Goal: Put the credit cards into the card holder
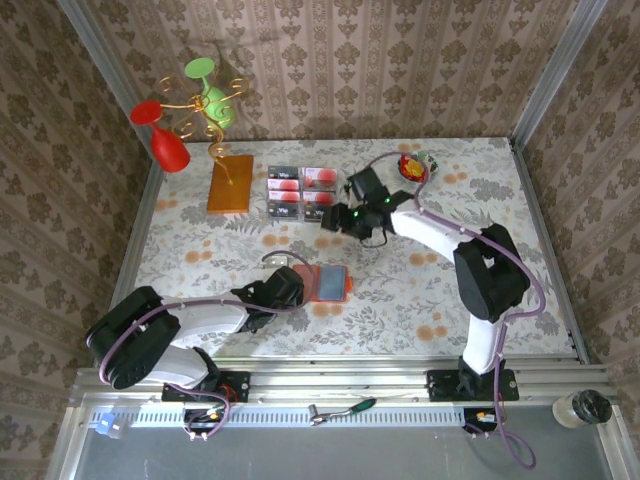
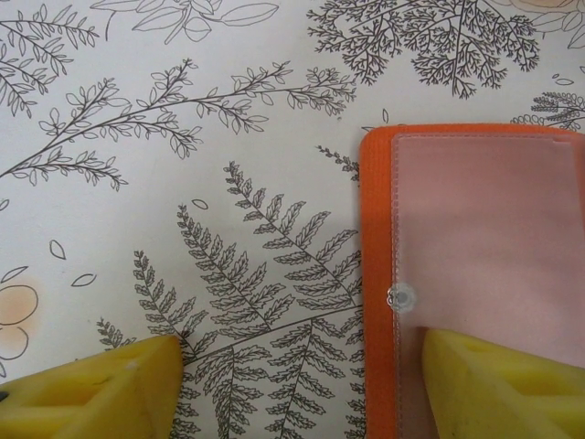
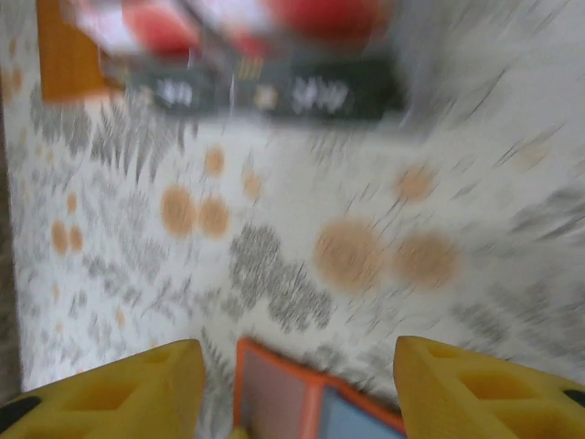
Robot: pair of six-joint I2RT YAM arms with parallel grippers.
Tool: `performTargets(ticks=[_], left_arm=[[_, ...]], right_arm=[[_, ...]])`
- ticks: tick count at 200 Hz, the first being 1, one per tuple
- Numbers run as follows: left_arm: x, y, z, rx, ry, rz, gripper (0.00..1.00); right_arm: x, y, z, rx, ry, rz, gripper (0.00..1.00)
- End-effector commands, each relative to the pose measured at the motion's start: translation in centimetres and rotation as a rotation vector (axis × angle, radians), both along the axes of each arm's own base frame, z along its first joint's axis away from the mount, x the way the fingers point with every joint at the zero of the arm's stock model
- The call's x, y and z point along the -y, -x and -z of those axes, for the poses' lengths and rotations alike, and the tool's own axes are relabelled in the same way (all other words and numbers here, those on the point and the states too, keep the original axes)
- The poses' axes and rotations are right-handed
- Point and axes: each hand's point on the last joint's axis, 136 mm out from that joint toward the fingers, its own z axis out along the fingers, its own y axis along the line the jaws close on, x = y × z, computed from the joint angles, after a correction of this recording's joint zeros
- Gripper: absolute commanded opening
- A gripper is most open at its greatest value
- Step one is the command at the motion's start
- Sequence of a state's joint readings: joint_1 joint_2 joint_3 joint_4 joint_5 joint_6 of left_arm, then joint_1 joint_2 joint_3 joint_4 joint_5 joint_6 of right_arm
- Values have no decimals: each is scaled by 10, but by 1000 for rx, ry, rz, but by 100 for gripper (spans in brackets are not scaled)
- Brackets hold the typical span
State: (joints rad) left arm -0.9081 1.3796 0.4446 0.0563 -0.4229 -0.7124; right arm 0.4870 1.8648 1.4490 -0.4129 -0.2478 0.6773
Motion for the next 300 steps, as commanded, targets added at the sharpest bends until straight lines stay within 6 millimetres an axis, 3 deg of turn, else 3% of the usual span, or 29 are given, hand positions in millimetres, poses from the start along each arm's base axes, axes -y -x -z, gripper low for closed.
performTargets(ticks=[1,61,108,215,300], left_arm=[[-5,3,6,-11,-2,-17,71],[-6,4,7,-14,1,-19,71],[-6,5,8,-16,3,-20,71],[-3,4,7,-14,8,-13,71],[-2,4,5,-9,7,-8,71]], right_arm=[[31,-9,14,-29,200,13,63],[26,-60,29,-15,338,-10,65],[19,-80,45,-24,366,-19,65],[25,-86,70,-64,398,-5,64],[68,-82,79,-97,421,68,64]])
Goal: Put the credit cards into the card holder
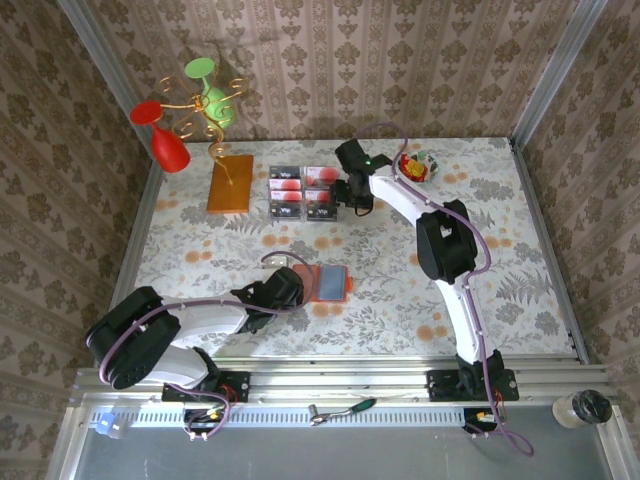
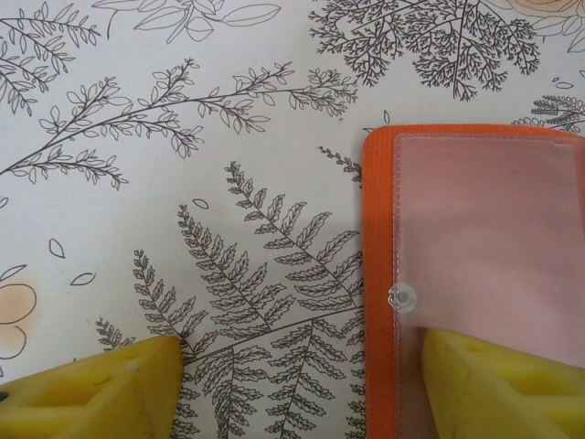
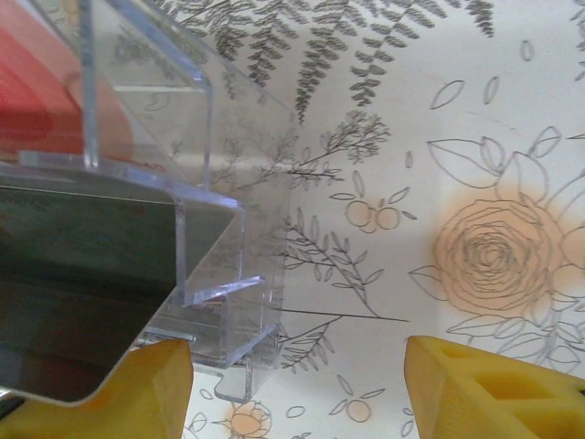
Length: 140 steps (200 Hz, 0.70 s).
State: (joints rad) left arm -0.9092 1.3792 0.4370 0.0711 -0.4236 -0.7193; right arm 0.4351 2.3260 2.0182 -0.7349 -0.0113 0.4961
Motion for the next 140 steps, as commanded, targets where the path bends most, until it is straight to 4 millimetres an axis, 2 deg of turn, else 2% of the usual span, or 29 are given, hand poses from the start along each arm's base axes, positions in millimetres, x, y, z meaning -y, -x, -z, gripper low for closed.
performTargets(ticks=[1,75,140], left_arm=[[-2,4,5,-13,-3,-4,71],[0,3,2,-9,-5,2,71],[1,4,2,-10,-10,9,71]], right_arm=[[38,9,15,-51,73,56,64],[74,21,12,-55,81,102,63],[102,44,14,-72,91,133,63]])
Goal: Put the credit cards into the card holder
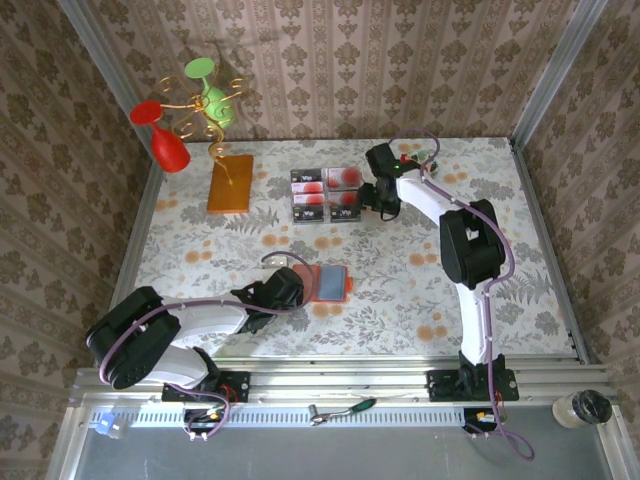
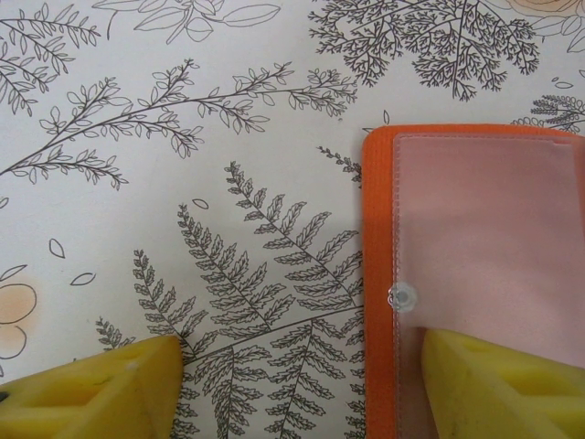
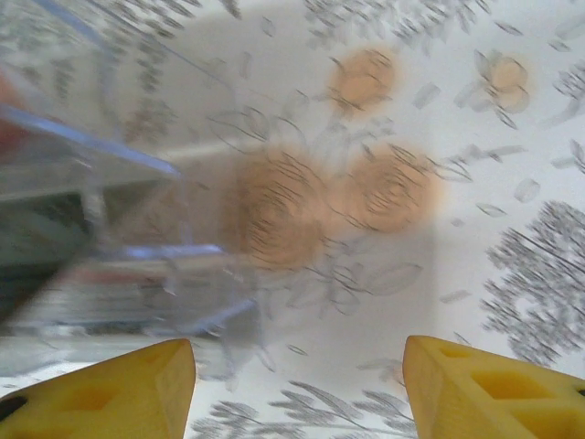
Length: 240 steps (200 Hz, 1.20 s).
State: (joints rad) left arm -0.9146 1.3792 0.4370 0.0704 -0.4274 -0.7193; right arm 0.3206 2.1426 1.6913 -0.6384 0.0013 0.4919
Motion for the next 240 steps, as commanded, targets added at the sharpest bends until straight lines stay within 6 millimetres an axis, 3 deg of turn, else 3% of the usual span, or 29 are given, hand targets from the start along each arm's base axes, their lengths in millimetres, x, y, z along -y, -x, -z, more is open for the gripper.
performTargets(ticks=[1,27,57,97,140,188,240], left_arm=[[1,3,2,-13,-7,5,71],[0,3,1,-11,-10,7,71],[1,3,1,-10,-12,8,71],[1,3,0,-9,-10,7,71],[2,3,0,-11,-11,9,71],[2,2,0,-10,-11,5,71],[2,2,1,-12,-10,3,71]], right_arm=[[24,18,4,-37,60,19,63],[34,27,5,-41,50,32,63],[30,29,-7,-22,11,14,63],[16,16,-25,9,-48,-9,64],[-2,-2,-30,12,-87,-29,64],[-18,-15,-25,0,-95,-42,64],[-21,-21,-14,-14,-101,-31,63]])
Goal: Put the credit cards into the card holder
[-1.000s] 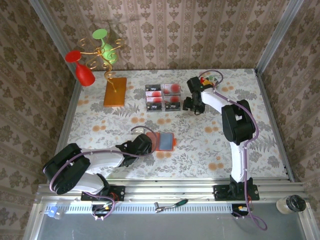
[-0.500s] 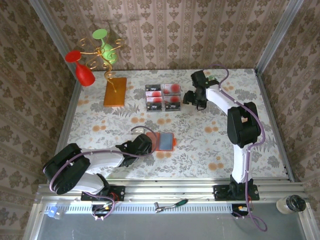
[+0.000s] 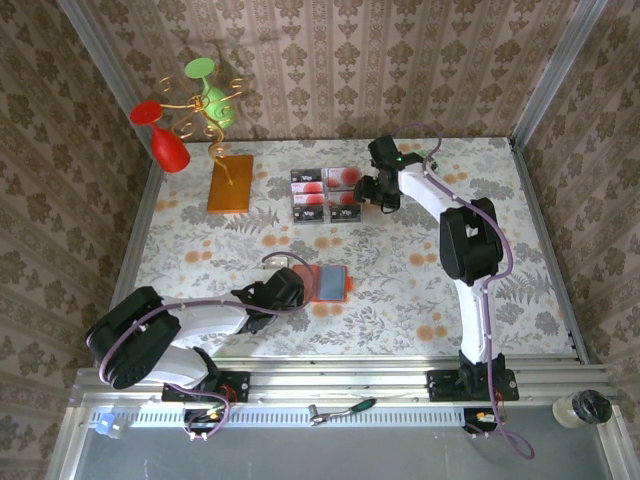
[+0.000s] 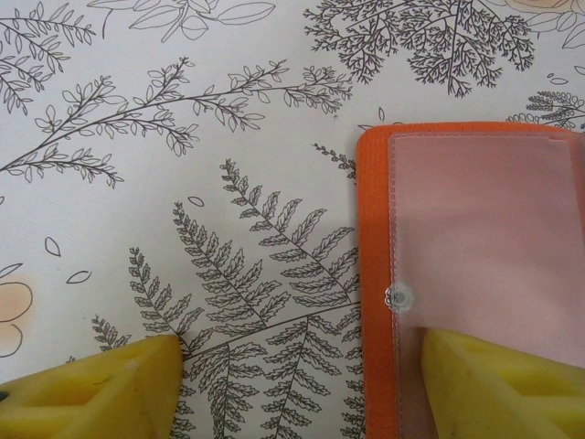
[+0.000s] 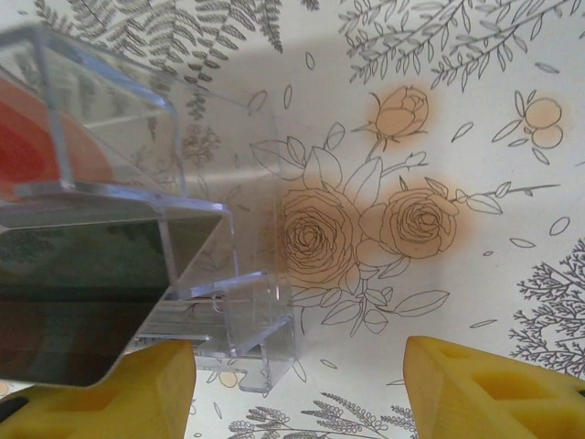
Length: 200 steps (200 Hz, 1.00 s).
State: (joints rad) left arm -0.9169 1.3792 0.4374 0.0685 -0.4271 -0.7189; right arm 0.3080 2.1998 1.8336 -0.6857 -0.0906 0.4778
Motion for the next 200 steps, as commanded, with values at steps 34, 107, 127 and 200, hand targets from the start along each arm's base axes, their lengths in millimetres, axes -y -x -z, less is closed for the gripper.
performTargets(ticks=[34,107,127,200], left_arm=[[3,1,0,-8,-5,1,71],[4,0,-2,-3,0,2,71],[5,0,-3,-2,3,2,71],[5,1,-4,2,6,3,71]], right_arm=[[-3,-4,9,-34,-6,18,63],[16,3,17,-42,47,63,62],[26,8,17,-42,63,79,62],[51,35,25,-70,92,115,62]])
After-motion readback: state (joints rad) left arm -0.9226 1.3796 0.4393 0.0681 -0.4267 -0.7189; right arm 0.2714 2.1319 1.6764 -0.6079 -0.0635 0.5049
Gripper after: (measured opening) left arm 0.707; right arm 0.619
